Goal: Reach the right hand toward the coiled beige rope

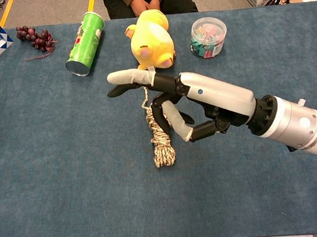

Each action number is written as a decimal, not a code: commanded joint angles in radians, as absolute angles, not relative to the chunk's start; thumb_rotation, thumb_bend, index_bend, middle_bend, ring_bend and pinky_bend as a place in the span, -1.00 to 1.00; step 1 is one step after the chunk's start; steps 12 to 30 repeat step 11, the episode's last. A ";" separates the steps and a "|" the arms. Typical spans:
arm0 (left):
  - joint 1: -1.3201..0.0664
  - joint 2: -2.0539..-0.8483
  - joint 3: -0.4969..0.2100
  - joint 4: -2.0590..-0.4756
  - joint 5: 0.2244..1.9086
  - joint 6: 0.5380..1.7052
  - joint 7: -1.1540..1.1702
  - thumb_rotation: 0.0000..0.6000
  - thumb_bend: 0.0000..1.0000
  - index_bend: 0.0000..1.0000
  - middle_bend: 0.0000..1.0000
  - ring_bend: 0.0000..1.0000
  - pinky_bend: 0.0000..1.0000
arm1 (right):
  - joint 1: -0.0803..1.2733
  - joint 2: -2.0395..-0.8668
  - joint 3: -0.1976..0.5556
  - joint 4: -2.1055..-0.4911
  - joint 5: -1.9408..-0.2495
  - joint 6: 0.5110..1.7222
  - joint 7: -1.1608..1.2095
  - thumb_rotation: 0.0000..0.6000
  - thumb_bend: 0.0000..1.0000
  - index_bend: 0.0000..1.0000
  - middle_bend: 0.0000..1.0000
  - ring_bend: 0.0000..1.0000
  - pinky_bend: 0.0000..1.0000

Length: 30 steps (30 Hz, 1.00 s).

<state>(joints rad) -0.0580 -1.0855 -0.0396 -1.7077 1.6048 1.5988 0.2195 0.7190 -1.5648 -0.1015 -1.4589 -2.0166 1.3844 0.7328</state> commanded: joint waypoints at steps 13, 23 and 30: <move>-0.057 -1.086 -0.040 -1.704 1.603 1.598 0.218 1.00 -0.55 -1.00 -1.00 -1.00 -1.00 | 0.731 -1.569 -0.118 -1.460 -1.997 1.390 0.716 1.00 0.66 -1.00 -0.69 0.23 0.66; -0.057 -1.086 -0.040 -1.704 1.603 1.598 0.218 1.00 -0.55 -1.00 -1.00 -1.00 -1.00 | 0.731 -1.569 -0.118 -1.460 -1.997 1.390 0.716 1.00 0.66 -1.00 -0.69 0.23 0.66; -0.057 -1.086 -0.040 -1.704 1.603 1.598 0.218 1.00 -0.55 -1.00 -1.00 -1.00 -1.00 | 0.731 -1.569 -0.118 -1.460 -1.997 1.390 0.716 1.00 0.66 -1.00 -0.69 0.23 0.66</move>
